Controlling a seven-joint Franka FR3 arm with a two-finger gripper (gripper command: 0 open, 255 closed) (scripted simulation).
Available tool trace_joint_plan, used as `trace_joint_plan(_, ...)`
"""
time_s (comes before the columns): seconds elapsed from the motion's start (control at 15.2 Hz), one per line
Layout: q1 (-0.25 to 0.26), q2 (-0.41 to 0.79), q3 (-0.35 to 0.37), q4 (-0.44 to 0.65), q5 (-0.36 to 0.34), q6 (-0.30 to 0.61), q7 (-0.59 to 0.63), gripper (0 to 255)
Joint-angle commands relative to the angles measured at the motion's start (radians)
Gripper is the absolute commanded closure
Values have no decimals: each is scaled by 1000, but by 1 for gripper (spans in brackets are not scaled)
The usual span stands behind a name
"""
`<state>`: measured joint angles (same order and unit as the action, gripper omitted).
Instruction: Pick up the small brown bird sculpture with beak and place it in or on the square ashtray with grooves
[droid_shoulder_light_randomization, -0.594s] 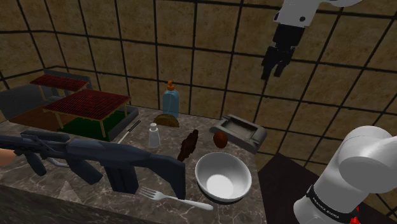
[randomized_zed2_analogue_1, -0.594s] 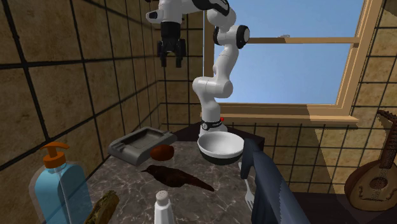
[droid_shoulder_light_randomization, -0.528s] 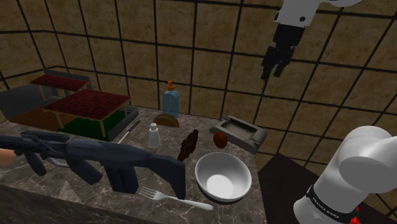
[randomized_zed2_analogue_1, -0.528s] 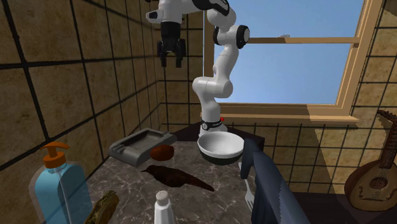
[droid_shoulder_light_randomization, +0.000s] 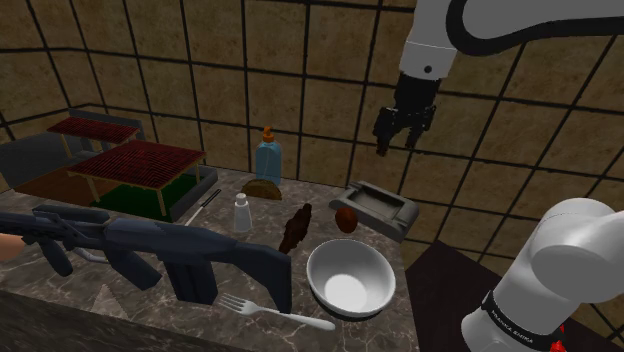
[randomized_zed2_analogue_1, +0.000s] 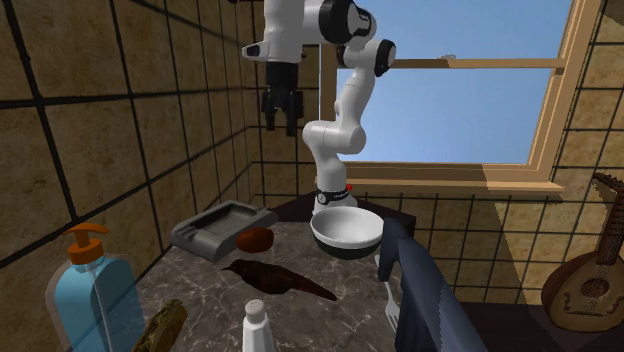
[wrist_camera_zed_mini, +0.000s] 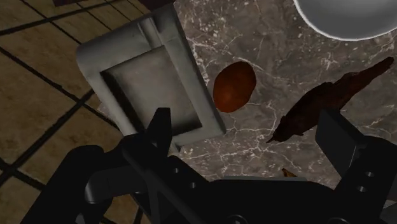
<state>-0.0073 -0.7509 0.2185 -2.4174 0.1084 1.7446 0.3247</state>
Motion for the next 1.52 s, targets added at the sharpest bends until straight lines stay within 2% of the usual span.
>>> trace_joint_plan(0.0, -8, 41, 57, -12, 15, 55, 86, 0)
trace_joint_plan(0.46, -62, 231, 253, -10, 20, 238, 379, 0)
trace_joint_plan(0.79, -133, 426, 395, 46, -55, 352, 622, 0)
trace_joint_plan(0.99, -180, 570, 474, 101, -152, 403, 794, 0)
trace_joint_plan(1.19, -206, 736, 526, 173, -293, 428, 987, 0)
trace_joint_plan(1.32, -196, 853, 531, 231, -398, 428, 1116, 0)
trace_joint_plan(1.45, -165, 965, 513, 296, -492, 417, 1232, 0)
